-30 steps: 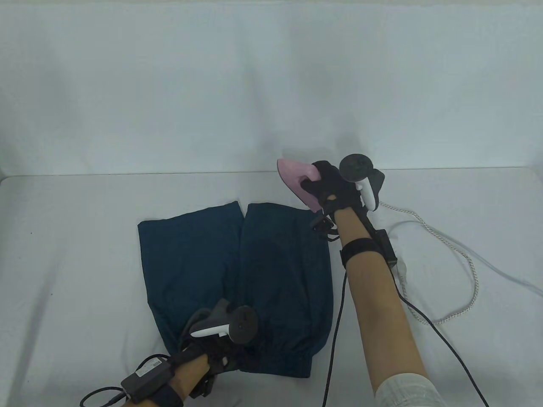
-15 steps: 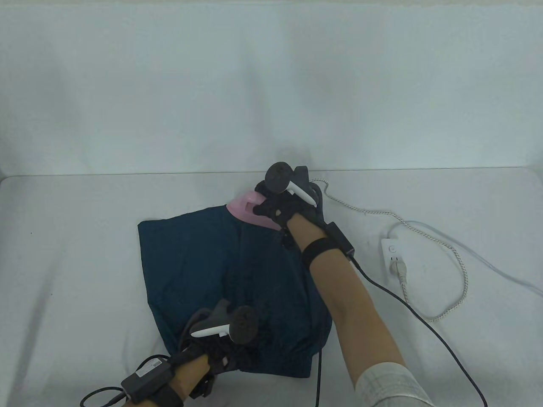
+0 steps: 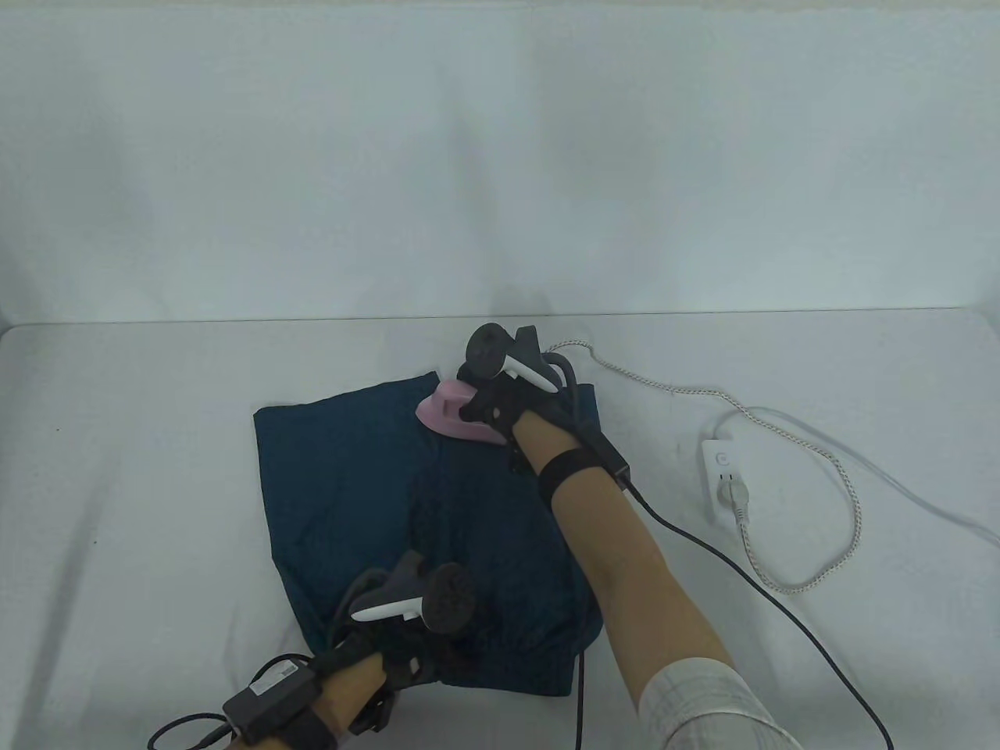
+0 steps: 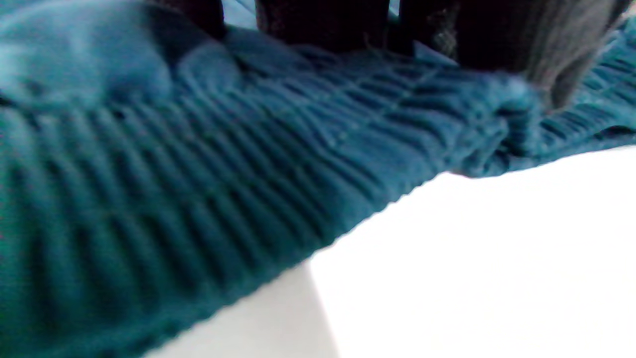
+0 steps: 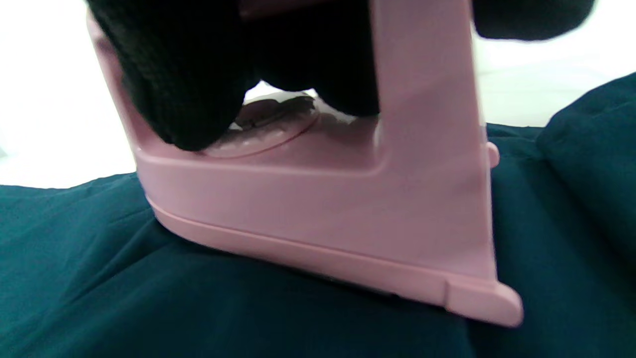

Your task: Iron shorts with electric iron on table

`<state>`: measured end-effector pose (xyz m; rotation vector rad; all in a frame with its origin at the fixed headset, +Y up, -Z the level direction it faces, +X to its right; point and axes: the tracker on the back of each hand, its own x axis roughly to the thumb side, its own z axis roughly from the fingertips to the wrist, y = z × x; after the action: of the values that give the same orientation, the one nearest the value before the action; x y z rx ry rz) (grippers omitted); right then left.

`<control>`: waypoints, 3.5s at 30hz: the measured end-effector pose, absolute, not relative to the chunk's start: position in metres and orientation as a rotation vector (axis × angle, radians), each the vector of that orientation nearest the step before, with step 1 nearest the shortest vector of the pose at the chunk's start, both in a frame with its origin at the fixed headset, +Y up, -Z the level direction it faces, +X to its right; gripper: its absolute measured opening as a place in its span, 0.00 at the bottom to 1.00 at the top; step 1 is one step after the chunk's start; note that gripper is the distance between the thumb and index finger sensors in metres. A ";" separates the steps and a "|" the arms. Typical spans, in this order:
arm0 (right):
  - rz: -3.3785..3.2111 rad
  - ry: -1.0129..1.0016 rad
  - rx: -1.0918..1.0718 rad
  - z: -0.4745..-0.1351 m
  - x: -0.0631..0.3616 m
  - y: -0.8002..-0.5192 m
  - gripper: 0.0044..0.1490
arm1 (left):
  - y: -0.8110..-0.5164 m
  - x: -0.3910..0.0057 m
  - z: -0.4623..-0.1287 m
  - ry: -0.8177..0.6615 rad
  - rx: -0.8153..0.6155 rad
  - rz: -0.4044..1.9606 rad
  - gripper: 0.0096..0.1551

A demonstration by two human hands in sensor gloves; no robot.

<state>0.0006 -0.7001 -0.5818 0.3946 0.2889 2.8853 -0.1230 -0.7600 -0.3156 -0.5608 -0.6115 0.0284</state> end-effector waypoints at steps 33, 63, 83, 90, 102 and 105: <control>3.063 0.283 0.111 -0.559 0.147 -0.690 0.35 | -0.760 -0.123 -0.315 -0.608 -0.564 0.022 0.43; 2.791 0.242 0.320 -0.559 0.031 -0.701 0.37 | -0.761 -0.123 -0.315 -0.608 -0.562 0.023 0.43; 2.970 0.266 0.244 -0.543 0.103 -0.701 0.36 | -0.761 -0.123 -0.315 -0.606 -0.561 0.023 0.43; 2.980 0.268 0.154 -0.537 0.137 -0.700 0.36 | -0.761 -0.123 -0.315 -0.605 -0.560 0.022 0.43; 2.982 0.259 0.140 -0.534 0.142 -0.700 0.36 | -0.762 -0.123 -0.315 -0.604 -0.559 0.022 0.43; 2.973 0.254 0.185 -0.535 0.127 -0.700 0.36 | -0.762 -0.123 -0.315 -0.604 -0.560 0.023 0.43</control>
<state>0.1270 -0.7004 -0.5346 0.1846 0.2539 2.9734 -0.1232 -0.7616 -0.3151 -0.5595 -0.6037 0.0225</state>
